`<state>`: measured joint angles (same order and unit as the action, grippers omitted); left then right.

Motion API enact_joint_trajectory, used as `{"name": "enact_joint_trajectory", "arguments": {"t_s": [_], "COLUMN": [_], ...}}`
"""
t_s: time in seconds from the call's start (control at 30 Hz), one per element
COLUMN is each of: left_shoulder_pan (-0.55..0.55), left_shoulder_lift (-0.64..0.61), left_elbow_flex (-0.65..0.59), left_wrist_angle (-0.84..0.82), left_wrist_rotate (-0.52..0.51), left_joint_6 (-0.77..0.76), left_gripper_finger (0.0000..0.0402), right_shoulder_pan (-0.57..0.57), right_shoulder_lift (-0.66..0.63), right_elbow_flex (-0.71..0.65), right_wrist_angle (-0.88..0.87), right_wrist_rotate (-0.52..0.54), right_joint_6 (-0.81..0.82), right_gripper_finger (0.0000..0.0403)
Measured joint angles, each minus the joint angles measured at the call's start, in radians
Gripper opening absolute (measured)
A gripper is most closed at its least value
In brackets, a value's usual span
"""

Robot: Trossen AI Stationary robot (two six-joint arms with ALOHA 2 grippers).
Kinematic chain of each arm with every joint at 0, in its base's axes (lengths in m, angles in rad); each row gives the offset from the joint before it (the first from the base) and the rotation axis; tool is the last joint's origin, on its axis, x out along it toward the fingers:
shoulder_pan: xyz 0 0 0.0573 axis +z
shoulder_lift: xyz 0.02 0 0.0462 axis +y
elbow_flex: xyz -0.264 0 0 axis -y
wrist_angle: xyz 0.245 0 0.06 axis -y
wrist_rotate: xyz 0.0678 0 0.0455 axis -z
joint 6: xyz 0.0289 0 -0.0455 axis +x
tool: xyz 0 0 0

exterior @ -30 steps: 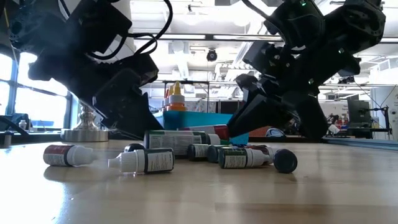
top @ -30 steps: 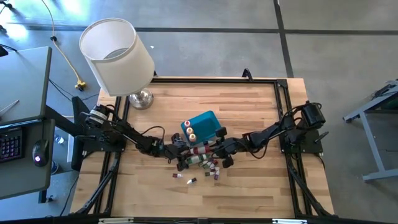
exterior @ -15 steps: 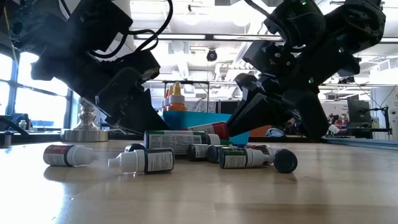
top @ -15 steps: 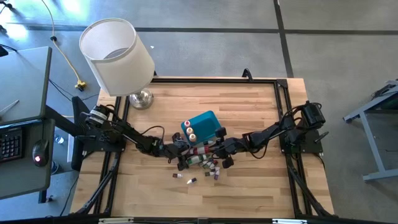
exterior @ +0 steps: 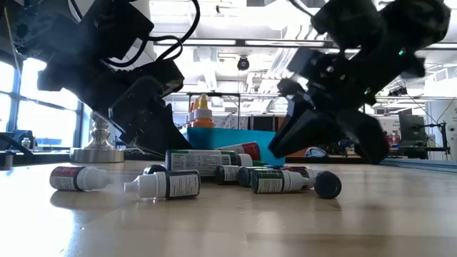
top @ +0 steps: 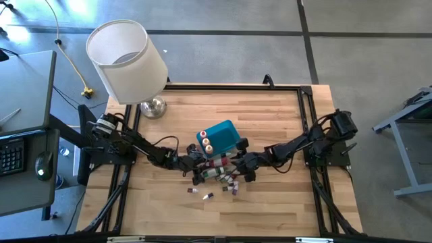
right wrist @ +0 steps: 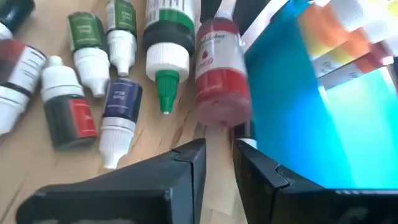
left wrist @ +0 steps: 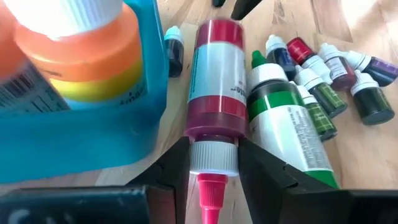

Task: Pick & Place food coloring
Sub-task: Put the large red food coloring bottle into the bin

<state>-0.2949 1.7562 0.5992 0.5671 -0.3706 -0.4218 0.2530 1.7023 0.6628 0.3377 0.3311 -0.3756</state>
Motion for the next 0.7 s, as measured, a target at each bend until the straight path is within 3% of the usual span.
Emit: {"name": "enact_joint_trajectory", "arguments": {"t_s": [0.17,0.3,0.53,0.7], "left_shoulder_pan": [-0.003,-0.027,-0.086,-0.081], "left_shoulder_lift": [-0.059,-0.118,-0.134,-0.066], "left_elbow_flex": [0.035,0.162,0.631,0.944], "left_wrist_angle": [-0.069,-0.340,-1.086,-1.435], "left_wrist_rotate": [0.021,0.015,-0.116,-0.132], "left_joint_6": [0.005,0.023,0.112,0.145], "left_gripper_finger": [0.0107,0.0107,0.0106,0.0106], "right_shoulder_pan": [0.035,0.062,0.096,0.097], "right_shoulder_lift": [-0.111,-0.228,-0.433,-0.522], "right_elbow_flex": [0.000,0.000,0.000,0.000], "right_wrist_angle": [-0.078,-0.139,-0.263,-0.262], "right_wrist_rotate": [0.056,0.099,0.109,0.044], "right_joint_6": [0.000,0.028,0.140,0.158], "right_gripper_finger": [0.0074,0.0074,0.0074,0.0076]}}
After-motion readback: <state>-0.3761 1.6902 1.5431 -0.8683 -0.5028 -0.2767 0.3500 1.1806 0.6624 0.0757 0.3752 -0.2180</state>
